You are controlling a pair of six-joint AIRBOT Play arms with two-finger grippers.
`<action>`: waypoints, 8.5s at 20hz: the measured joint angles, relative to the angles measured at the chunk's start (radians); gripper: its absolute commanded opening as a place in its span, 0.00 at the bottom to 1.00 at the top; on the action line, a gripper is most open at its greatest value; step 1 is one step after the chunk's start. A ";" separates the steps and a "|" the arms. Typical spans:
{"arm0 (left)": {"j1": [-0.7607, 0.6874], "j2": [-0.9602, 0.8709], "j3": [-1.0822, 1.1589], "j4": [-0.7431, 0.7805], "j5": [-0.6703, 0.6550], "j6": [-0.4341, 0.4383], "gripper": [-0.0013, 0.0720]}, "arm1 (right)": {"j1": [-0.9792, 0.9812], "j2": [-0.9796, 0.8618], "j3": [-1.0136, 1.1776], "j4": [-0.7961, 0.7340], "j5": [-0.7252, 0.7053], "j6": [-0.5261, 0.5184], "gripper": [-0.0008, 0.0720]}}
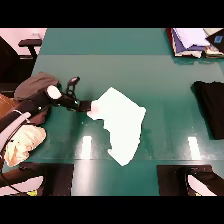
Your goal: Fold the shirts.
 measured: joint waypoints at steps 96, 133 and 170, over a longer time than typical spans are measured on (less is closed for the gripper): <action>0.275 0.052 -0.166 -0.083 -0.044 0.098 0.75 | -0.246 -0.244 -0.512 0.330 0.037 -0.092 0.60; 0.178 0.373 0.204 -0.083 -0.067 0.129 0.05 | -0.439 -0.101 -0.476 0.251 -0.141 -0.159 0.03; 0.220 -0.254 0.649 0.156 -0.094 0.026 0.05 | -0.240 -0.779 0.269 0.004 0.133 -0.018 0.03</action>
